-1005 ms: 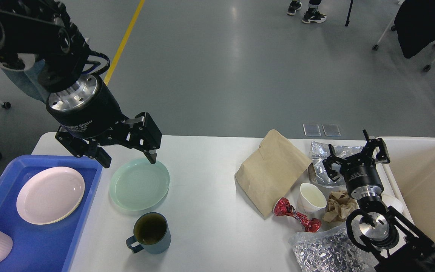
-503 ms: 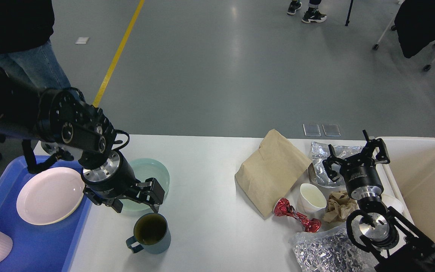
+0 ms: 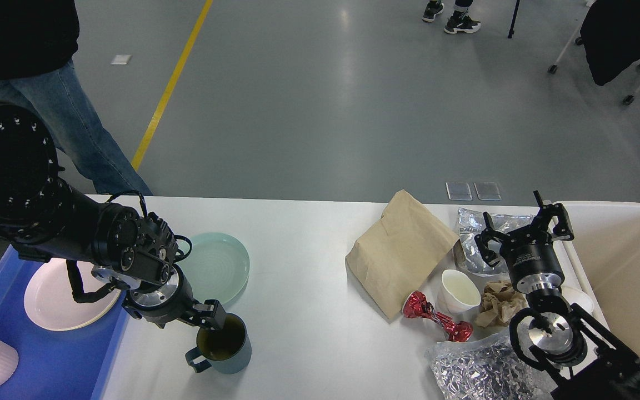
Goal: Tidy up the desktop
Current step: 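Lower the left gripper onto the dark teal mug and grasp it, then lift the teal mug and move it onto the blue tray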
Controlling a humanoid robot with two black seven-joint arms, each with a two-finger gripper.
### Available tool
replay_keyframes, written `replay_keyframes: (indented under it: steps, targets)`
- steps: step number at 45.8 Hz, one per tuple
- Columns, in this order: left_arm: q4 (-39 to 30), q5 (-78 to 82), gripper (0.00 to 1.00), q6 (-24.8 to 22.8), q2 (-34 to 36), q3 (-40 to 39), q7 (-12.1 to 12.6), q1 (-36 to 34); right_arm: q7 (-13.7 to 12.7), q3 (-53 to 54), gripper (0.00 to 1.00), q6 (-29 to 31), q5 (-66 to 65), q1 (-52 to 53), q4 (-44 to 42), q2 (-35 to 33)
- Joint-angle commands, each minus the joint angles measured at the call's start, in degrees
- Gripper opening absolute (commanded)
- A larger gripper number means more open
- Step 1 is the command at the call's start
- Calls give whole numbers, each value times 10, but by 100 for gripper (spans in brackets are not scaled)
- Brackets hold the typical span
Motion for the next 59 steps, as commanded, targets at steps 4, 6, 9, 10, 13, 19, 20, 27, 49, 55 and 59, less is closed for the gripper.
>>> replay_keyframes:
  steps: [4,6,9,10,13,19,20,27,49,55,59]
  targets:
    - [25,0,91,0,-2,-18,0,35,0,0,100,0,0,-1,0,0]
    - [30,1,91,1,-2,-18,0,41,0,0,100,0,0,0,0,0]
    - [34,1,91,17,-3,-18,0,54,0,0,100,0,0,-1,0,0]
    - [34,1,91,24,-3,-18,0,57,0,0,100,0,0,0,0,0]
    - [34,1,90,50,-3,-18,0,66,0,0,100,0,0,-1,0,0]
    - [33,1,87,80,-3,-19,0,75,0,0,100,0,0,0,0,0]
    - [33,1,86,80,-3,-19,0,76,0,0,100,0,0,-1,0,0]
    - [33,1,61,78,-3,-19,0,75,0,0,100,0,0,0,0,0]
    - [29,1,9,76,-1,-19,0,76,0,0,100,0,0,0,0,0]
    - [26,2,1,75,-2,-19,2,81,0,0,100,0,0,0,0,0]
    - [24,2,0,75,-1,-19,1,81,0,0,100,0,0,-1,0,0]
